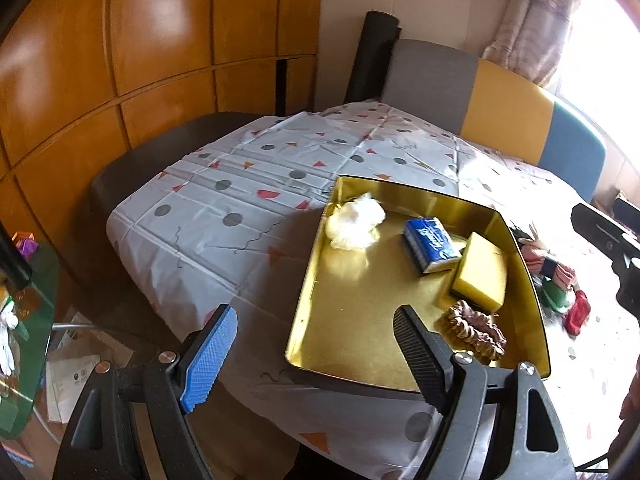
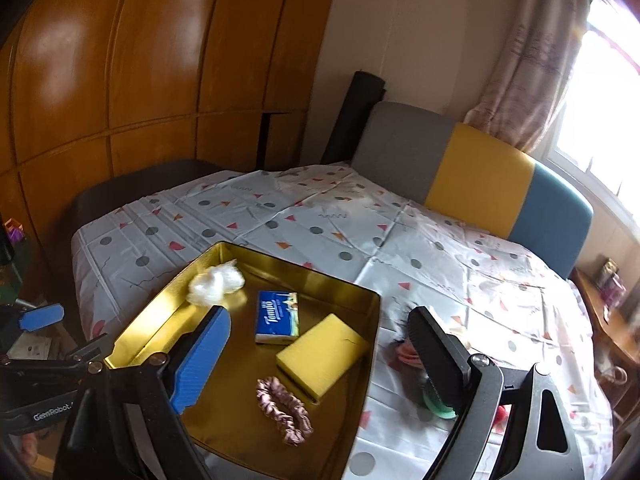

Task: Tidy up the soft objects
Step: 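Open the right gripper to drop the plastic bag into the tray, then move both grippers back over the remaining soft items on the bed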

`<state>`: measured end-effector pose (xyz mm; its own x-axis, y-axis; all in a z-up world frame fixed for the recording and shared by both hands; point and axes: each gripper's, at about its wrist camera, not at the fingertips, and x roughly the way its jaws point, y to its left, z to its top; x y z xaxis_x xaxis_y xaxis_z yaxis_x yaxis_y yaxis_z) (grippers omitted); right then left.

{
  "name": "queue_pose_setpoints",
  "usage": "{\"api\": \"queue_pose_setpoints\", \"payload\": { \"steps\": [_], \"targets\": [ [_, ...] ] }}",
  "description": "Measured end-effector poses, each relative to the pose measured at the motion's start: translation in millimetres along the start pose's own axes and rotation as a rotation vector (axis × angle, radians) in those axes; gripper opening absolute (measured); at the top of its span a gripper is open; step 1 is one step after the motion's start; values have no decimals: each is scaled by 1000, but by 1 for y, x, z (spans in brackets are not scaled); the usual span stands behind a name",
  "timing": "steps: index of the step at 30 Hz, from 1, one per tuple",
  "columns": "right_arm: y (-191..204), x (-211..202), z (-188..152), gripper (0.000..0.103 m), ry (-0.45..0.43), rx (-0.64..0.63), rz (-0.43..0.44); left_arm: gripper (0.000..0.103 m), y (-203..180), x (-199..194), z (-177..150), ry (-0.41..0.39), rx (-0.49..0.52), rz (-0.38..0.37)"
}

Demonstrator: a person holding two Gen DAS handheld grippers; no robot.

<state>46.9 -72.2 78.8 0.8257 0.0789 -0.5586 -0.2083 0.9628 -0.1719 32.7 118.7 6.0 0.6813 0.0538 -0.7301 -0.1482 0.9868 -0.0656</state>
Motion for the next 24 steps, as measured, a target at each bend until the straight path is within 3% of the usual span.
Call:
{"api": "queue_pose_setpoints", "payload": {
  "steps": [16,24],
  "targets": [
    [-56,-12,-24,95,-3,77,-65,82,-61,-9,2,-14,147,-33],
    [-122,15,-78,95,142,121,-136,83,-120,-3,3,-16,274,-109]
  ]
}}
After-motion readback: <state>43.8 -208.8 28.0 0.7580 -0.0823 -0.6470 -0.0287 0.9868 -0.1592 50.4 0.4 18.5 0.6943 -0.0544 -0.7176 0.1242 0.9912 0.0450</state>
